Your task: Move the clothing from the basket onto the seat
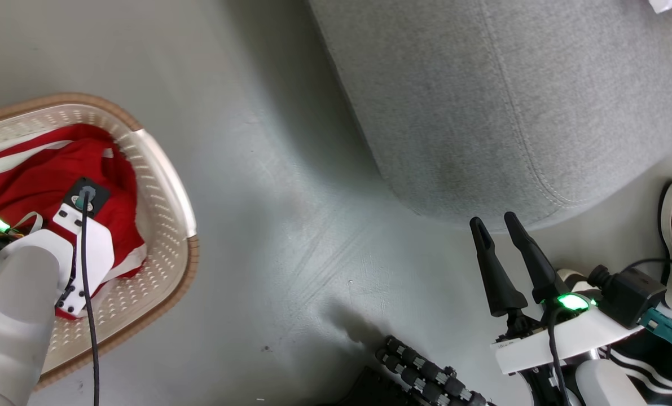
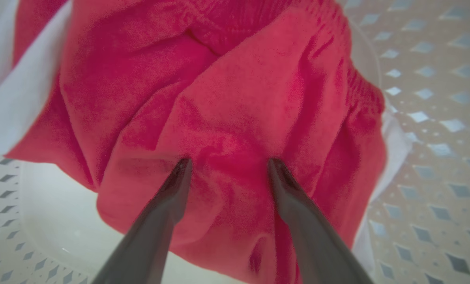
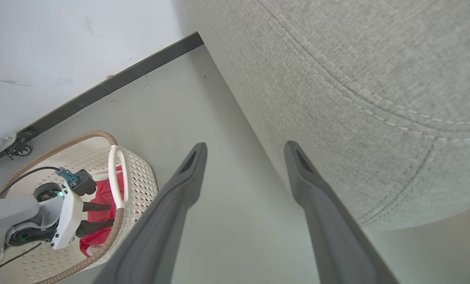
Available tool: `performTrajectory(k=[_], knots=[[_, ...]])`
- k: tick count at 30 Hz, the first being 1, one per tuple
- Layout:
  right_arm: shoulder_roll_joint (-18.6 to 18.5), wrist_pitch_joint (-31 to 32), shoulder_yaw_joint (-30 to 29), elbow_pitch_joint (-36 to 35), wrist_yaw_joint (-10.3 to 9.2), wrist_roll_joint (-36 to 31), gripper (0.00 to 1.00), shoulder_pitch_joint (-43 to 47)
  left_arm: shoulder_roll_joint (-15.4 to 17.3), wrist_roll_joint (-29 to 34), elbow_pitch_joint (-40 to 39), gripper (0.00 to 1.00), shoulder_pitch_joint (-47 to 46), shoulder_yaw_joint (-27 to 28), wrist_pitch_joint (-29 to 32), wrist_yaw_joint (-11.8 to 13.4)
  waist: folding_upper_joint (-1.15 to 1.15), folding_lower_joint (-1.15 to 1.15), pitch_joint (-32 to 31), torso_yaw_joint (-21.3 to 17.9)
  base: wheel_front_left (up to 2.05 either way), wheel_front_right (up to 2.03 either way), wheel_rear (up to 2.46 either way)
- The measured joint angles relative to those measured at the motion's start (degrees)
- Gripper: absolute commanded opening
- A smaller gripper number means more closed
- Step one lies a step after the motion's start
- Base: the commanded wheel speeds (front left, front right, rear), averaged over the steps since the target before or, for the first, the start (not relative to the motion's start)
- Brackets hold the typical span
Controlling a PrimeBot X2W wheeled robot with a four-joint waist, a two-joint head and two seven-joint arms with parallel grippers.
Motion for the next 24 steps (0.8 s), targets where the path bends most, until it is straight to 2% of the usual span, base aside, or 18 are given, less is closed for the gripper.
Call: performTrajectory(k=[13,14,15,24], knots=[[-0.01,-0.01,0.01,-1.68,0.00,-0.12,1.00,-0.03,0.11,0.18,1.23,1.00,-2.07,-0.54,0.43,0.08,0.00,0.00,1.42,0.60,0.64,0.64,0.64],[-0.01,-0.01,0.01,-1.70,0.00,-0.12,1.00,-0.08,0.19,0.18,1.36,0.44,-2.15,-0.53,0.43,0.08,0.00,0.00,1.51,0.66,0.31,0.31,0.31],[-0.01,-0.01,0.03,-1.71,0.00,-0.12,1.00,-0.15,0.29,0.18,1.49,0.00,-2.20,-0.53,0.42,0.08,0.00,0.00,1.59,0.72,0.25,0.25,0.25],[-0.01,-0.01,0.27,-1.56,0.00,-0.12,1.00,-1.87,1.16,0.15,2.72,0.00,-2.21,-0.27,0.32,0.09,0.00,0.00,1.34,0.70,0.04,0.04,0.04]])
